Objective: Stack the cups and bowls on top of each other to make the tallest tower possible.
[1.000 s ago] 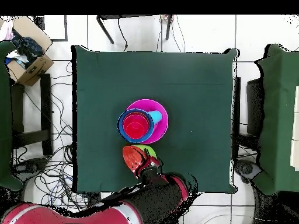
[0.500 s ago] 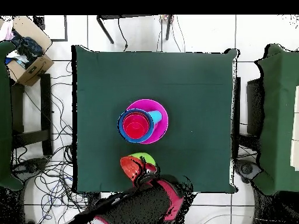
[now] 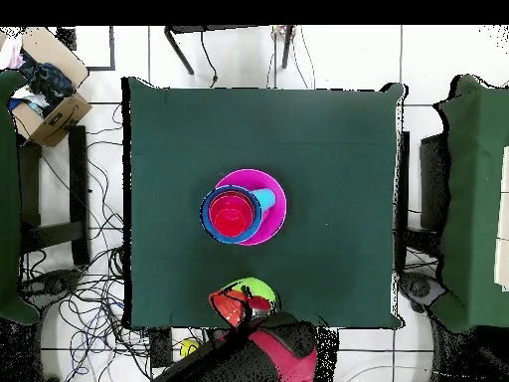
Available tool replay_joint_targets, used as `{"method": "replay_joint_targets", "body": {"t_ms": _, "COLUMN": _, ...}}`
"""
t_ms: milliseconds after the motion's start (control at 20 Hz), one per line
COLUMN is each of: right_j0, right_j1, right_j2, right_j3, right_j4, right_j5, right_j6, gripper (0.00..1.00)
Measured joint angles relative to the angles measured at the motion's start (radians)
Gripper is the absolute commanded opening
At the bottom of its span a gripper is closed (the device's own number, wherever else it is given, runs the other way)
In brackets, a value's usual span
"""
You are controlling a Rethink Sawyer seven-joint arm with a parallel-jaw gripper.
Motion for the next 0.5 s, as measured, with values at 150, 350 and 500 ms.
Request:
{"method": "replay_joint_targets", "body": {"t_ms": 150, "right_j0": 0.031, "right_j1": -0.028, "right_j2": -0.025, "right_j3": -0.011, "right_j4": -0.063, "right_j5": 0.0, "right_j6": 0.056, "gripper": 0.0}}
{"method": "replay_joint_targets", "body": {"t_ms": 350, "right_j0": 0.078, "right_j1": -0.067, "right_j2": -0.046, "right_j3": -0.053, "right_j4": -0.152, "right_j5": -0.004, "right_j6": 0.219, "gripper": 0.0}}
{"method": "replay_joint_targets", "body": {"t_ms": 500, "right_j0": 0.092, "right_j1": -0.091, "right_j2": -0.046, "right_j3": -0.104, "right_j4": -0.202, "right_j5": -0.026, "right_j6": 0.379, "gripper": 0.0}}
